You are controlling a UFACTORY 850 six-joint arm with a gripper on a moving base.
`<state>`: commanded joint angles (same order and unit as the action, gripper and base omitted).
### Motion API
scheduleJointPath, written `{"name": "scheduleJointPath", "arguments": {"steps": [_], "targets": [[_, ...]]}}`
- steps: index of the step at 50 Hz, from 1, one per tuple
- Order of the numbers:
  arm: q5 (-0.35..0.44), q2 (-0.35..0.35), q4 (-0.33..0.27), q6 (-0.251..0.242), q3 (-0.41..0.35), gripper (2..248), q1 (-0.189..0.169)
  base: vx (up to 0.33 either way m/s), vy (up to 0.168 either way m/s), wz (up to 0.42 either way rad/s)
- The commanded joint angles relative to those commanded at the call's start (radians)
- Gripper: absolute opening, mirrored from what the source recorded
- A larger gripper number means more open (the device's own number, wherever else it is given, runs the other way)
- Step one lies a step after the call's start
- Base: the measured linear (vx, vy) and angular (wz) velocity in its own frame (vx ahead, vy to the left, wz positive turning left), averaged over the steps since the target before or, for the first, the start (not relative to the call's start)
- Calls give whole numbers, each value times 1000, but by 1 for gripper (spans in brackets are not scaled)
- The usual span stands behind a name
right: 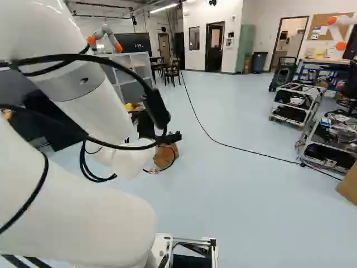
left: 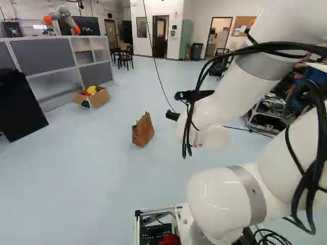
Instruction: Pick up the grocery bag from the ground
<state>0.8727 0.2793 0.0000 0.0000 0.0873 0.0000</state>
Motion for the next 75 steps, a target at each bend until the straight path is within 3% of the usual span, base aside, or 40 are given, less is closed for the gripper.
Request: {"name": "scheduleJointPath", "arguments": {"steps": [75], "targets": [[0,0,0,0,0,247,0,1,0,0]]}}
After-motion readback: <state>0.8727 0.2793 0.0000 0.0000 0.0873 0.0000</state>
